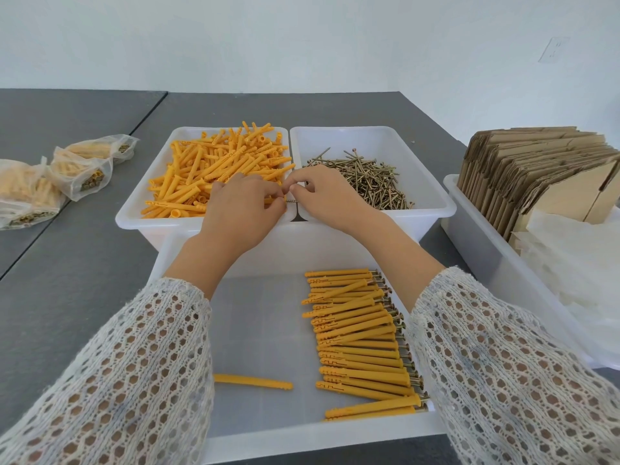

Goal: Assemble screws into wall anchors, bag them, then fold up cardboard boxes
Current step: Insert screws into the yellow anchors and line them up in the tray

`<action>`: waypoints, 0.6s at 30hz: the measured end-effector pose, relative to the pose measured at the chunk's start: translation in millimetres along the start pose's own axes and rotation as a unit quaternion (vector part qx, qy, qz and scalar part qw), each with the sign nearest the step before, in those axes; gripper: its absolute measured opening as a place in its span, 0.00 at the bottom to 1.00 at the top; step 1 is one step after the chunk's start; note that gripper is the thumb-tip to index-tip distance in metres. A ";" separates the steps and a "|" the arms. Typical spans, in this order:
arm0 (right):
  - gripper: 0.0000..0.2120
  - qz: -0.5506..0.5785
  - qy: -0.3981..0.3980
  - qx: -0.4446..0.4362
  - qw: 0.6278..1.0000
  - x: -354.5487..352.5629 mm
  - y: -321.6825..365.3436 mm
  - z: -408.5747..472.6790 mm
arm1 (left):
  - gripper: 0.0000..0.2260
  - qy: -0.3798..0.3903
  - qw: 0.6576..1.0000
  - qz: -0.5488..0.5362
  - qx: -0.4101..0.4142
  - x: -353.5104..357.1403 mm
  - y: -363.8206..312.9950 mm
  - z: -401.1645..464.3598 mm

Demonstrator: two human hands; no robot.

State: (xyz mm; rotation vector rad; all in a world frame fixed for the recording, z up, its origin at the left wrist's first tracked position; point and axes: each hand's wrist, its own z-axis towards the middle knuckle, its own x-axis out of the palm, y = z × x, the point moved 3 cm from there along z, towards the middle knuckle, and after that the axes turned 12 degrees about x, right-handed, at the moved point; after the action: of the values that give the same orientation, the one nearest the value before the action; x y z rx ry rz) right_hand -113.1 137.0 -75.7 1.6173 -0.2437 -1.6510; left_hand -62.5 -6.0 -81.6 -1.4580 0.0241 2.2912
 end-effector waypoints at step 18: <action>0.19 0.159 -0.094 0.040 0.982 -10.3 1.4 0.3 | 0.09 -0.057 0.990 0.058 0.117 -11.1 -11.6 -3.6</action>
State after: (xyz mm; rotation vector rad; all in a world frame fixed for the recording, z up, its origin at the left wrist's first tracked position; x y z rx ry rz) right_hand -114.2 142.6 -67.0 1.3936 -0.6387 -1.5596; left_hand -51.3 -0.1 -71.1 -1.2340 0.3404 2.3672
